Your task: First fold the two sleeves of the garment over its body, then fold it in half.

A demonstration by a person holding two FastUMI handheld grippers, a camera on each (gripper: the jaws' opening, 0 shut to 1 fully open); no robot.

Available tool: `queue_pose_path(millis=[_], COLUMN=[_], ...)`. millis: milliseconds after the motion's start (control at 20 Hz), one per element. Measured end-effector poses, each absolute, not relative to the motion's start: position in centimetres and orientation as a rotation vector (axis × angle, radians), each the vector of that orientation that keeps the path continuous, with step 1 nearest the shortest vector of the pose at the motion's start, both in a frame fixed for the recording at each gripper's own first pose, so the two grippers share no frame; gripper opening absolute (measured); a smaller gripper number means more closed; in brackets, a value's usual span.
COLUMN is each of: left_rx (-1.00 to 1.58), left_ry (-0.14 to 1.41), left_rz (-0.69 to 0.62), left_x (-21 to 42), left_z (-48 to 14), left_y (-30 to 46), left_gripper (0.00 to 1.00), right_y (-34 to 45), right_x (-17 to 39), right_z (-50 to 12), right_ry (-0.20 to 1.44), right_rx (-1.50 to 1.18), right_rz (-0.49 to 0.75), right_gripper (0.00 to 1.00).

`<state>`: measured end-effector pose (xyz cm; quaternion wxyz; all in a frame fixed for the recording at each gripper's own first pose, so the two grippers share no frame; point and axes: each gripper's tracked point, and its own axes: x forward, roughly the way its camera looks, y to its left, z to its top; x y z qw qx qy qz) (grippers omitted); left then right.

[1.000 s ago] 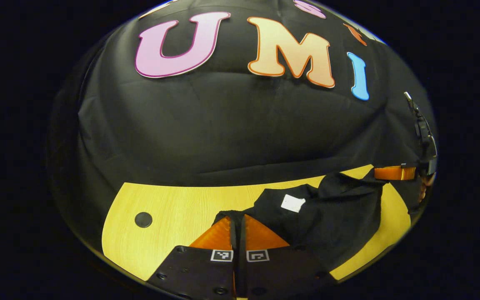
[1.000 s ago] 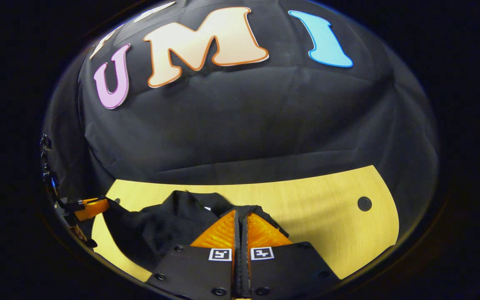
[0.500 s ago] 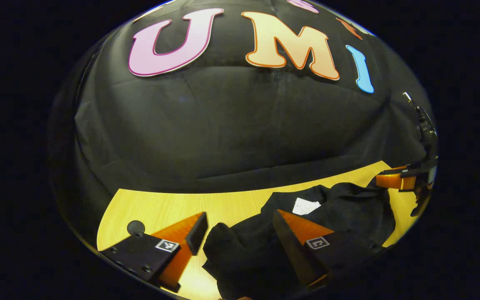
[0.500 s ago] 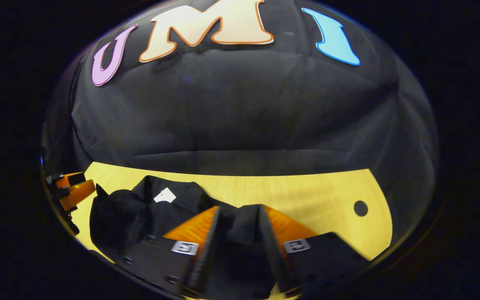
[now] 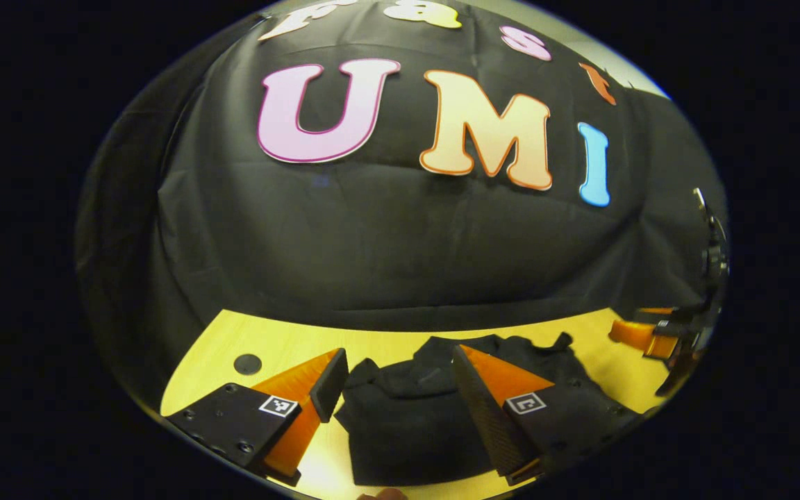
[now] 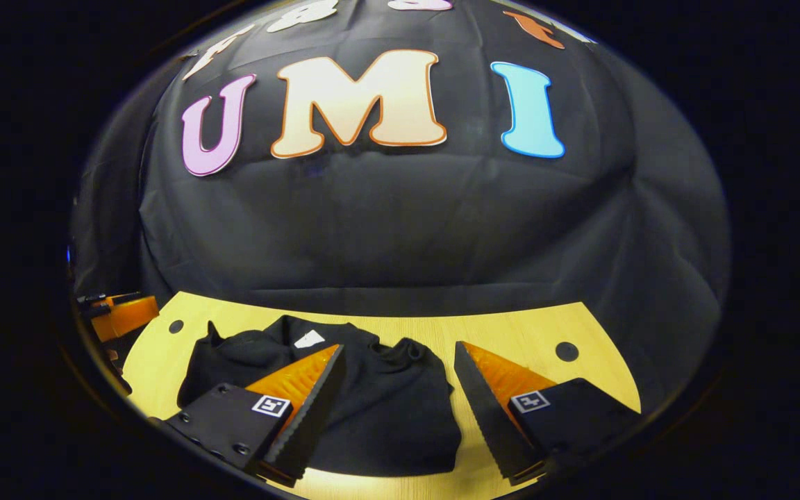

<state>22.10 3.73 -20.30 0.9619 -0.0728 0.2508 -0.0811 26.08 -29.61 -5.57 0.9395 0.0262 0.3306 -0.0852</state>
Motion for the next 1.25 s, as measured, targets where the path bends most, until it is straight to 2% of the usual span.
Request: queue_pose_path(millis=[350,650,700,750,1000,1100,1200,1250], left_rx=[-0.233,-0.156,-0.153,-0.149,-0.114,-0.077,-0.069,-0.073], left_ry=[0.518,0.412,0.388,0.353,0.198,0.139,0.087,0.073], left_rz=[-0.095,-0.044,-0.043,-0.032,0.002,-0.006,-0.035,-0.058], left_x=[11.0,0.8,-0.4,-1.4,-3.7,-3.6,-3.5,-3.5], left_z=[-16.2,-12.2,-11.3,-10.2,-4.3,-2.5,-1.4,-1.2], left_y=[6.5,9.2,9.3,9.8,11.4,11.3,10.7,10.0], left_gripper=[0.93,0.93,0.94,0.94,0.93,0.93,0.92,0.93], right_y=[-24.2,-20.7,-20.3,-19.6,-16.9,-16.2,-15.8,-15.9], right_x=[15.0,7.5,6.7,5.8,2.7,2.0,1.8,1.8], right_z=[-3.2,0.4,1.6,2.8,7.6,9.4,10.8,11.4], right_ry=[0.647,0.593,0.559,0.529,0.398,0.327,0.255,0.225], right_rx=[0.108,0.123,0.116,0.118,0.154,0.142,0.125,0.113], right_rz=[-0.168,-0.147,-0.146,-0.145,-0.151,-0.147,-0.151,-0.157], right_gripper=[0.99,0.96,1.00,0.96,0.98,0.95,1.00,0.96])
